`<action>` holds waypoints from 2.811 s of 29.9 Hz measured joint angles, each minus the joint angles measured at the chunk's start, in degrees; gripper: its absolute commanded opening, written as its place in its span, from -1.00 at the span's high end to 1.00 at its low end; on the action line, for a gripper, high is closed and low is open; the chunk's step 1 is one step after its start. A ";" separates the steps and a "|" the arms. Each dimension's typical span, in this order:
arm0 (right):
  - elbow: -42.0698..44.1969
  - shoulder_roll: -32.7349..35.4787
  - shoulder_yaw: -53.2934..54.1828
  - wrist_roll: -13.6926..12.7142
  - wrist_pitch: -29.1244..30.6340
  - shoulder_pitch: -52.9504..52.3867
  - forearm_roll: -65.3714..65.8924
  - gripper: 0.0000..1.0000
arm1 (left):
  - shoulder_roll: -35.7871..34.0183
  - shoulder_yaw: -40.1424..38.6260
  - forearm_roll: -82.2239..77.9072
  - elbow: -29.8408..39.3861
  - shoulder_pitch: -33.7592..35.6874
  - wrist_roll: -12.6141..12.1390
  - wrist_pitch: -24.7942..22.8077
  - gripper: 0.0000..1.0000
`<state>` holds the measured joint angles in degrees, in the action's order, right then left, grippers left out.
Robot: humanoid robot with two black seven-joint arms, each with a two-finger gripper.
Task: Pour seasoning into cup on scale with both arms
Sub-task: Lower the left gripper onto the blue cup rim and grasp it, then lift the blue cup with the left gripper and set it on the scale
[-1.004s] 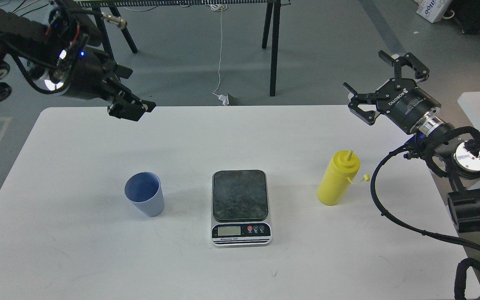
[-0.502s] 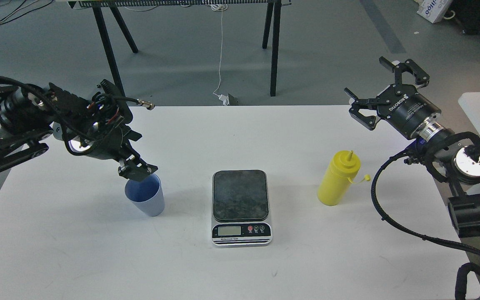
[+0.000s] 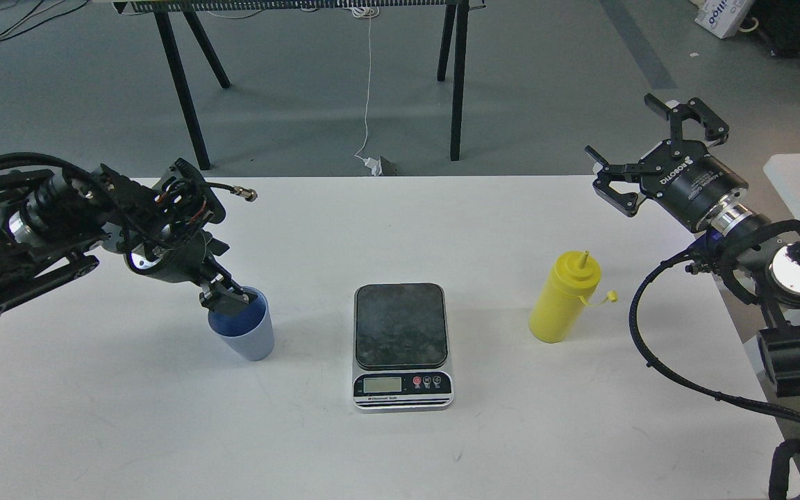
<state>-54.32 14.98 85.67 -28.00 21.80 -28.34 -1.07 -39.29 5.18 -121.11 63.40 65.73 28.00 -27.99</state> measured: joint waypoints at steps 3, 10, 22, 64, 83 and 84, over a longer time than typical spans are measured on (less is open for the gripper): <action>0.00 0.03 0.23 0.00 0.00 0.37 -0.06 -0.98 | 0.08 0.00 0.00 -0.47 -0.92 0.00 0.00 -0.98; 0.00 0.26 0.38 0.00 0.00 0.56 -0.07 -0.98 | 0.24 -0.12 0.16 -0.63 -2.82 0.01 -0.01 -0.87; 0.08 0.91 1.16 0.00 0.00 1.47 -0.08 -0.98 | 1.12 -0.14 -0.03 -0.70 -4.64 0.01 -0.01 0.82; 1.61 1.41 6.33 0.00 -5.05 -9.27 -0.08 -0.98 | 21.42 2.53 16.15 -1.63 14.69 0.01 0.00 0.99; 2.46 2.39 6.27 0.00 -5.81 -11.73 -0.08 -0.98 | 22.62 3.44 12.71 -3.01 9.90 0.00 0.00 0.93; 2.43 2.39 6.26 0.00 -5.81 -11.68 -0.08 -0.98 | 22.62 3.44 12.63 -3.02 9.76 0.00 -0.01 0.92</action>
<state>-51.88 17.37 91.93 -28.00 15.99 -40.02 -1.15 -16.68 8.62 -108.48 60.38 75.49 27.99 -28.00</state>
